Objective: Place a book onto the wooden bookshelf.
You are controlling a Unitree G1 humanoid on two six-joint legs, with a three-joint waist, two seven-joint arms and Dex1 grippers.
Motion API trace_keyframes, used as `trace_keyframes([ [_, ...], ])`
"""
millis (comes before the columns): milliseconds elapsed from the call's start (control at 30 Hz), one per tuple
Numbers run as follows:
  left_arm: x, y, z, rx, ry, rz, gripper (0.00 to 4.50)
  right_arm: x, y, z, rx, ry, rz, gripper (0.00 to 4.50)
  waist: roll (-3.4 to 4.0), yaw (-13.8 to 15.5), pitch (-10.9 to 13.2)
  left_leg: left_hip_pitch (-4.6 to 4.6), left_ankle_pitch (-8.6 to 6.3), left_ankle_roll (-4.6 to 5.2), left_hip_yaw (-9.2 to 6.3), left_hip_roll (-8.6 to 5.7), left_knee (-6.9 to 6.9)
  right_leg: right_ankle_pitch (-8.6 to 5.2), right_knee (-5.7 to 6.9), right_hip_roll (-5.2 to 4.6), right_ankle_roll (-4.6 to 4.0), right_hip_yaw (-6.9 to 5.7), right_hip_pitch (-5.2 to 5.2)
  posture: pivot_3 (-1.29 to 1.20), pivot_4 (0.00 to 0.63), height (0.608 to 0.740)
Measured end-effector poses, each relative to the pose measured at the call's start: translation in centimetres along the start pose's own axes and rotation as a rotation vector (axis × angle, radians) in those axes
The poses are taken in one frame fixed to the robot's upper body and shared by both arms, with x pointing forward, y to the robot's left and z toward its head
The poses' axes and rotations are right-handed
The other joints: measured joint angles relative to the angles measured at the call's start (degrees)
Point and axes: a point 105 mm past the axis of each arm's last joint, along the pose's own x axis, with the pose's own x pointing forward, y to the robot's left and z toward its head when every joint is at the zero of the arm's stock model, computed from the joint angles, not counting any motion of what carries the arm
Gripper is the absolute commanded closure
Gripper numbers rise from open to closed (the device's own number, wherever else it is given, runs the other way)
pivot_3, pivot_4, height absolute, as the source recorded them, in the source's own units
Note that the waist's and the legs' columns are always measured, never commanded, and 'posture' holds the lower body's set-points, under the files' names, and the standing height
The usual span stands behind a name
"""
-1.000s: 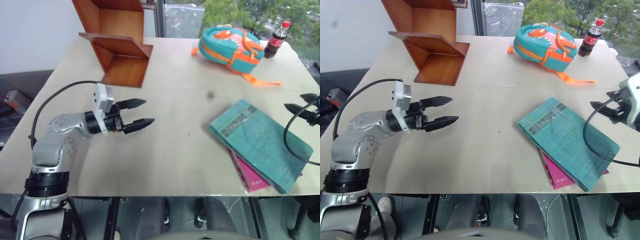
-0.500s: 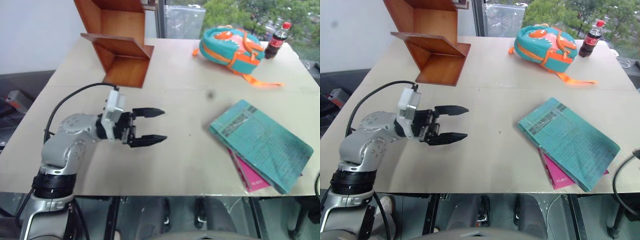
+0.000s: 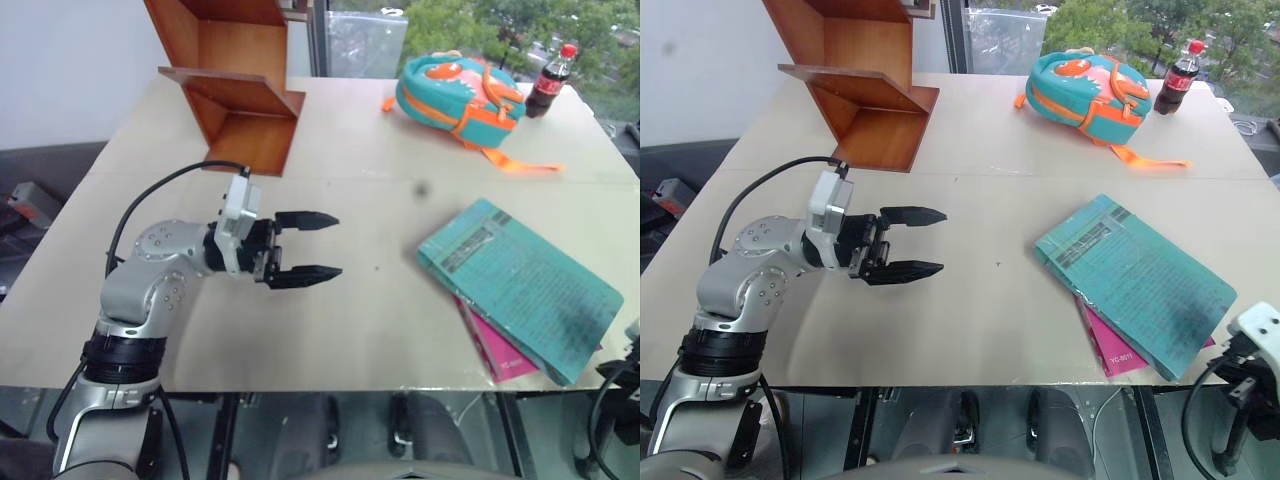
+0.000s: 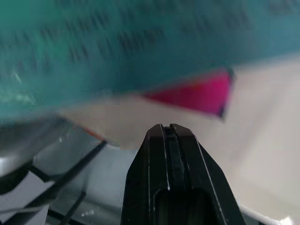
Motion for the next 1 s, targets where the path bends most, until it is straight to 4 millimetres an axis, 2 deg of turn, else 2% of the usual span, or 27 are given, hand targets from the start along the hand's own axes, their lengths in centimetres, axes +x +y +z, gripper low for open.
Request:
trace_keyframes([
  [100,0.0,0.1,-0.1,-0.002,0.0,0.014,0.26,1.1,-0.1,1.0,-0.01,-0.033,0.006,4.45,-0.03,-0.1,0.0,0.02,0.0,0.0,0.01,0.0,0.01,0.0,0.01,0.01,0.0,0.01,0.01,0.0,0.15,0.74],
  [167,0.1,0.2,-0.1,-0.004,-0.002,0.029,0.26,2.0,-0.1,2.8,-0.048,-0.085,0.016,4.45,-0.01,-0.1,0.0,0.04,0.01,-0.01,0.03,0.02,0.01,0.01,0.03,0.06,0.0,0.02,0.0,0.0,0.15,0.74],
  [300,-0.1,0.2,-0.4,-0.011,0.002,0.044,0.26,3.0,0.1,4.8,-0.105,-0.137,0.03,4.45,-0.02,0.0,0.0,0.03,0.01,-0.01,0.02,0.02,0.01,0.01,0.04,0.06,0.02,0.0,0.0,0.0,0.15,0.74],
  [433,0.0,0.2,-0.4,-0.009,0.002,0.052,0.26,4.6,0.8,8.0,-0.181,-0.214,0.056,4.45,-0.01,-0.1,0.0,0.03,0.01,-0.01,0.07,0.01,0.01,0.02,0.04,0.05,0.03,0.01,-0.01,0.0,0.15,0.74],
  [467,0.1,0.2,-0.4,-0.008,0.001,0.052,0.26,5.3,1.2,9.6,-0.202,-0.261,0.068,4.45,-0.02,-0.1,0.0,0.03,0.02,-0.02,0.05,0.02,0.01,0.06,0.04,0.06,0.1,-0.01,-0.01,0.0,0.15,0.74],
  [533,0.1,0.2,-0.3,-0.006,0.001,0.052,0.26,6.0,1.3,11.4,-0.225,-0.308,0.067,4.45,0.0,-0.1,0.0,0.02,0.02,-0.02,0.06,0.02,0.01,0.13,0.05,0.07,0.2,-0.05,-0.03,0.0,0.15,0.74],
  [667,0.1,0.2,-0.3,-0.002,0.002,0.053,0.26,7.1,1.1,13.6,-0.236,-0.364,0.037,4.45,0.0,0.0,0.0,-0.02,0.02,-0.02,0.12,-0.01,0.02,0.15,0.04,0.05,0.23,-0.18,-0.05,0.0,0.15,0.74],
  [767,0.1,0.3,-0.3,0.0,0.007,0.061,0.26,7.1,1.4,13.8,-0.244,-0.366,0.055,4.45,0.0,0.2,0.0,-0.05,0.02,-0.02,0.09,-0.01,0.02,0.15,0.02,0.04,0.22,-0.23,-0.04,0.0,0.15,0.74],
  [867,0.1,0.4,-0.3,0.001,0.008,0.067,0.26,7.0,1.6,12.7,-0.24,-0.332,0.081,4.45,0.0,0.1,0.0,-0.06,0.01,-0.02,0.1,-0.01,0.01,0.15,-0.01,0.03,0.22,-0.24,-0.04,0.0,0.15,0.74],
  [933,0.1,0.5,-0.3,0.003,0.01,0.074,0.26,6.6,1.0,12.1,-0.232,-0.315,0.063,4.45,0.0,0.0,0.0,-0.05,0.01,-0.02,0.12,-0.02,0.0,0.15,-0.01,0.04,0.24,-0.22,-0.04,0.0,0.15,0.74],
  [1000,0.1,0.6,-0.4,0.005,0.013,0.08,0.26,6.0,0.2,12.3,-0.232,-0.325,0.027,4.45,0.0,-0.1,0.0,0.0,0.02,-0.02,0.16,-0.01,0.01,0.13,0.01,0.04,0.26,-0.2,-0.04,0.0,0.15,0.74],
])
